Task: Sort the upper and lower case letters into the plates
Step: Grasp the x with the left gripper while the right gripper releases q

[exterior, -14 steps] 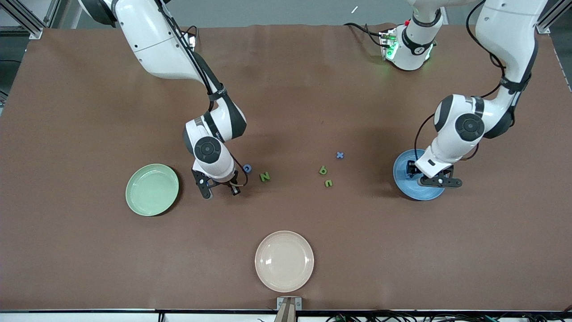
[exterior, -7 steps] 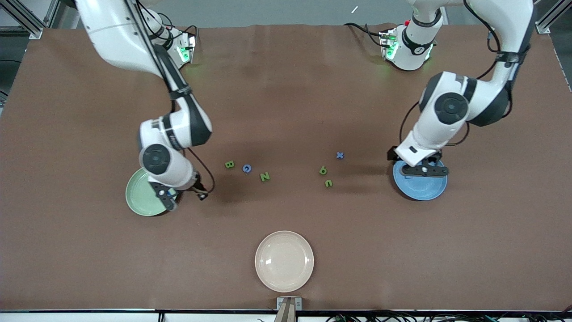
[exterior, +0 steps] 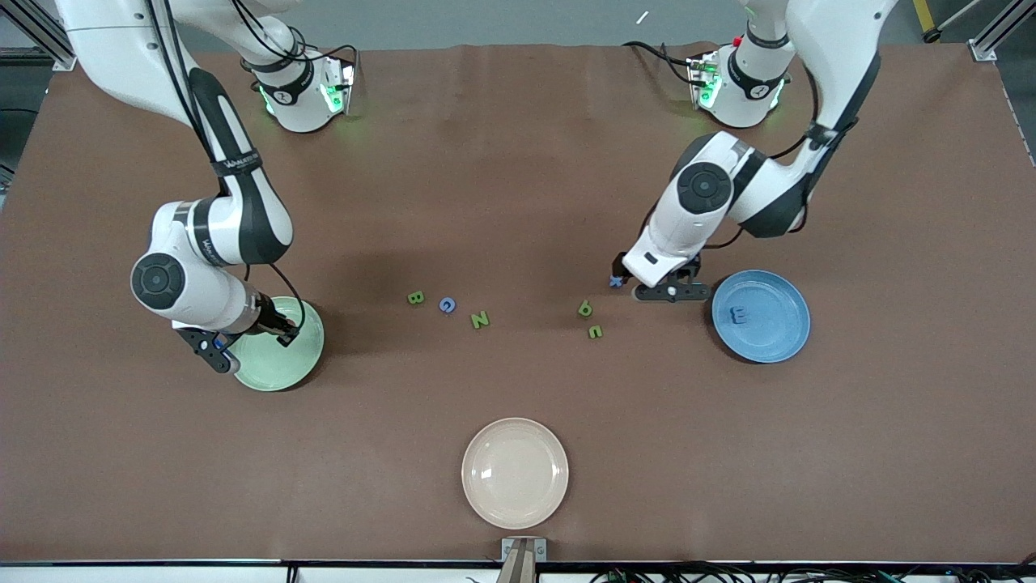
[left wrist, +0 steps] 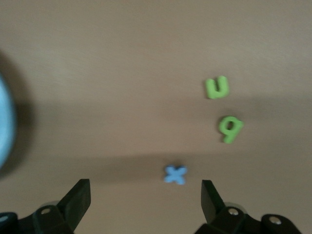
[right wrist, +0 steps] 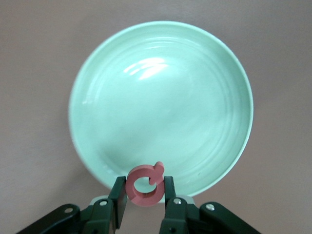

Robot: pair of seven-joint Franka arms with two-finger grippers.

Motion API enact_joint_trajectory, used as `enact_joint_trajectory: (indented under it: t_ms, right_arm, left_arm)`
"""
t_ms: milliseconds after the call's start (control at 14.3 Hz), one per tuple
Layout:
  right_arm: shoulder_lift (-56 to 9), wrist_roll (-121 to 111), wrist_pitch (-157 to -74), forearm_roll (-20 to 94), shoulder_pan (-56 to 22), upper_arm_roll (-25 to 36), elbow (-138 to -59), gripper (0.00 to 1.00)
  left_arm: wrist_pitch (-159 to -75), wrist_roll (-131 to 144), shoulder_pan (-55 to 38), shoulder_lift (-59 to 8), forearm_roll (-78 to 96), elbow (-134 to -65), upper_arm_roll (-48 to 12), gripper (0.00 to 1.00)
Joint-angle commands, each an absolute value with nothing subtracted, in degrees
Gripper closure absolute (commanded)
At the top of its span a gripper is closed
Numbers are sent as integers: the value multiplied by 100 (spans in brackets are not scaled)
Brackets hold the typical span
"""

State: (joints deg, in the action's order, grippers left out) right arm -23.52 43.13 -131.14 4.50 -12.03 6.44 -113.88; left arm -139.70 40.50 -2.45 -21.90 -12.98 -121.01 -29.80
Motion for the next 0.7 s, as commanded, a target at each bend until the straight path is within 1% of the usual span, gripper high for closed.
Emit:
enact_joint_trajectory:
  t_ms: [0, 70, 209, 419, 488, 558, 628]
  right_arm:
    - [-2223, 4166, -13953, 466, -1107, 527, -12092, 100]
    - [-2232, 4166, -14122, 466, -1107, 527, -12163, 100]
    - [-2294, 4166, -14150, 466, -1107, 519, -12155, 98]
    - [-2470, 4175, -14317, 475, -1116, 527, -12146, 97]
    - [-2496, 4175, -14326, 475, -1116, 519, -12138, 93]
    - [-2522, 4184, -14317, 483, -1116, 519, -12138, 77]
    - [-2522, 4175, -14317, 483, -1099, 519, -12129, 52]
  left_arm:
    - [-14299, 4298, -439, -2609, -1450, -11953, -2945, 1]
    - [-14396, 4298, -439, -2732, -1616, -11971, -2953, 1]
    - [-14405, 4307, -431, -2865, -1906, -11988, -2953, 1]
    - [-14414, 4315, -457, -3040, -2108, -11997, -2953, 5]
    - [-14414, 4333, -466, -3076, -2188, -11997, -2953, 8]
    - [-14414, 4411, -466, -3111, -2223, -11988, -2953, 11]
    - [-14414, 4525, -475, -3137, -2267, -11980, -2953, 21]
